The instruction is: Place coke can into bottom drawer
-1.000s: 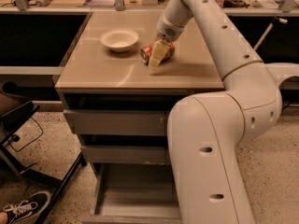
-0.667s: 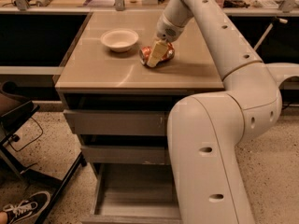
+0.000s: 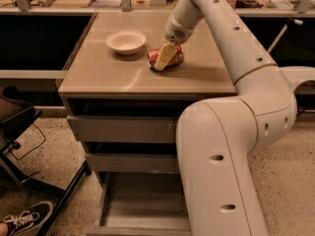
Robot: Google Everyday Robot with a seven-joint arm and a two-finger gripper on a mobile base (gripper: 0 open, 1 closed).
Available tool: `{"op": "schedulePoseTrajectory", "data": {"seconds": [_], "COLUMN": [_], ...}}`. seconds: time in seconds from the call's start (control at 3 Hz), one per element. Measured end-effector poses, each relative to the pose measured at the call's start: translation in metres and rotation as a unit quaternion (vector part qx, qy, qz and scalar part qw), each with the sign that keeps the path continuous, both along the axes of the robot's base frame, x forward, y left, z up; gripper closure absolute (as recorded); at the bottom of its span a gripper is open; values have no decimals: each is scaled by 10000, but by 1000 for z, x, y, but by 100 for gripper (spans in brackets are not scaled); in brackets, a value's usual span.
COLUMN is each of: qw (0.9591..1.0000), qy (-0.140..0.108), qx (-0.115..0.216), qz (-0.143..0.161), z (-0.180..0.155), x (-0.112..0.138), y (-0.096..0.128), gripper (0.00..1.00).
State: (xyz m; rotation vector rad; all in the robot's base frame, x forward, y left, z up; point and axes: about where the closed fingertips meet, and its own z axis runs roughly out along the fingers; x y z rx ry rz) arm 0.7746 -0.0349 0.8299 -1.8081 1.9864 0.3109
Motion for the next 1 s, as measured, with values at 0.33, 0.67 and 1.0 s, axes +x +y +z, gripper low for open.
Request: {"op": "schedulePoseTrajectory", "data": {"seconds": [0.33,0.67,1.0], "qw": [9999,9987,9882], "qy": [-55,-466,-1113], "qx": [-94,114,583], "qz": [73,-186,-881], "z": [11,57,128], "x": [-9,-33,-72], "y": [2,-19,-53], "gripper": [100,100,100]}}
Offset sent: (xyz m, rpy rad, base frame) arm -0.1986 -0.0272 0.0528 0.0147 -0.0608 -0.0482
